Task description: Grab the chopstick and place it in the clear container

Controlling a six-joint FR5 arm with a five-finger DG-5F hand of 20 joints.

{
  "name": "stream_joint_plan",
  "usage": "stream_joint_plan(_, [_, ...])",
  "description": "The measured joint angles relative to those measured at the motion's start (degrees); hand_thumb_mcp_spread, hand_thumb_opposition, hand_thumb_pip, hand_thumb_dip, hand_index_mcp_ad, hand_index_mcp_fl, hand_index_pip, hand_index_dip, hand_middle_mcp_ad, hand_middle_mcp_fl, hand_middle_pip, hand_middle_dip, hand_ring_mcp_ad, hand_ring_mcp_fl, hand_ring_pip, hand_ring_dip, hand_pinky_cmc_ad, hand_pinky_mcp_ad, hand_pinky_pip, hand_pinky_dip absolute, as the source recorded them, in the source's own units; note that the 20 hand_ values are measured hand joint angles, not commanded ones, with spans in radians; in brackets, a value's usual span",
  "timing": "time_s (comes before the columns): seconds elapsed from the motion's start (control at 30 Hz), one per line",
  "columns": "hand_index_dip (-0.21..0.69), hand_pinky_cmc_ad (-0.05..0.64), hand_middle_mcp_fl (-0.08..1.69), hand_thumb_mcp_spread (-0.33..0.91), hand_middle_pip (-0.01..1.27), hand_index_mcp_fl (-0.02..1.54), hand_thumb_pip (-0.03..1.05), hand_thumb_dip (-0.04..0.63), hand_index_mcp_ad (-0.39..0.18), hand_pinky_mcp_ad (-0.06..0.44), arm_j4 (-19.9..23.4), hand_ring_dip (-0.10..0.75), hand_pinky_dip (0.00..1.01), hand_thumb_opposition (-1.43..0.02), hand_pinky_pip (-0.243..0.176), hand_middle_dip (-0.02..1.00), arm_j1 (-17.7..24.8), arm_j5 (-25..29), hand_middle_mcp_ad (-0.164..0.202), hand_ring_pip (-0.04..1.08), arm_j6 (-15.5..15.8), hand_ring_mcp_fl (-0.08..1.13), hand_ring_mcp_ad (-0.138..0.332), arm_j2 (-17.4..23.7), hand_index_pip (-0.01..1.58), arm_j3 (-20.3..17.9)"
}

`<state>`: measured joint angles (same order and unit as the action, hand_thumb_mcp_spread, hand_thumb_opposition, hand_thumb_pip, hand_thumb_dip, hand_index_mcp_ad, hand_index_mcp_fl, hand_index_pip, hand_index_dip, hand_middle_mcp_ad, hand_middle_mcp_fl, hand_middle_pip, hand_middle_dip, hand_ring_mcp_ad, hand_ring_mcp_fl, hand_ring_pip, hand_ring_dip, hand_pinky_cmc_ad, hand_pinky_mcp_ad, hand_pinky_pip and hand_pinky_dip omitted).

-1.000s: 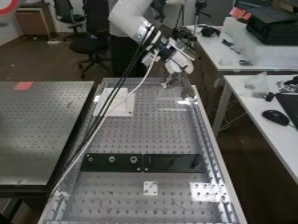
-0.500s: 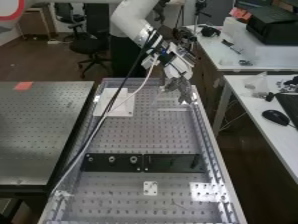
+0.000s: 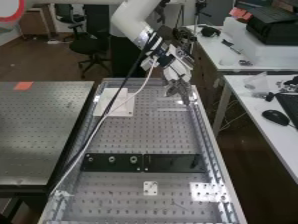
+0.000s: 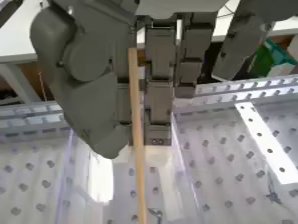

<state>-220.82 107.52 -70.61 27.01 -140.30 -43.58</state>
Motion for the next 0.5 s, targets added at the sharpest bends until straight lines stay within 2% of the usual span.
stream_joint_plan(0.1, [0.391,0.368,1.17,0.51,0.26,1.21,0.62,0.307,-0.126,0.248,0.2,0.368,0.32,-0.90,-0.026,0.49,0.0,0.0,0.031,0.09,0.0,0.39,0.066,0.0,0.04,-0.1])
stream_joint_plan(0.23, [0.379,0.367,1.08,0.49,0.22,1.09,0.62,0.307,-0.127,0.246,0.4,0.368,0.35,-0.90,-0.028,0.49,0.1,-0.9,0.035,0.09,0.1,0.34,0.056,0.0,0.04,0.0])
stream_joint_plan(0.37, [0.379,0.365,0.95,0.45,0.16,0.96,0.62,0.307,-0.127,0.232,0.8,0.367,0.41,-0.87,-0.042,0.49,0.0,-1.5,0.035,0.08,0.3,0.28,0.103,0.3,0.02,0.2])
stream_joint_plan(0.5, [0.380,0.365,0.71,0.39,0.11,0.69,0.61,0.304,-0.126,0.216,2.6,0.358,0.46,-0.84,-0.051,0.49,0.0,-1.0,0.035,0.08,-0.4,0.17,0.150,1.4,0.01,-0.5])
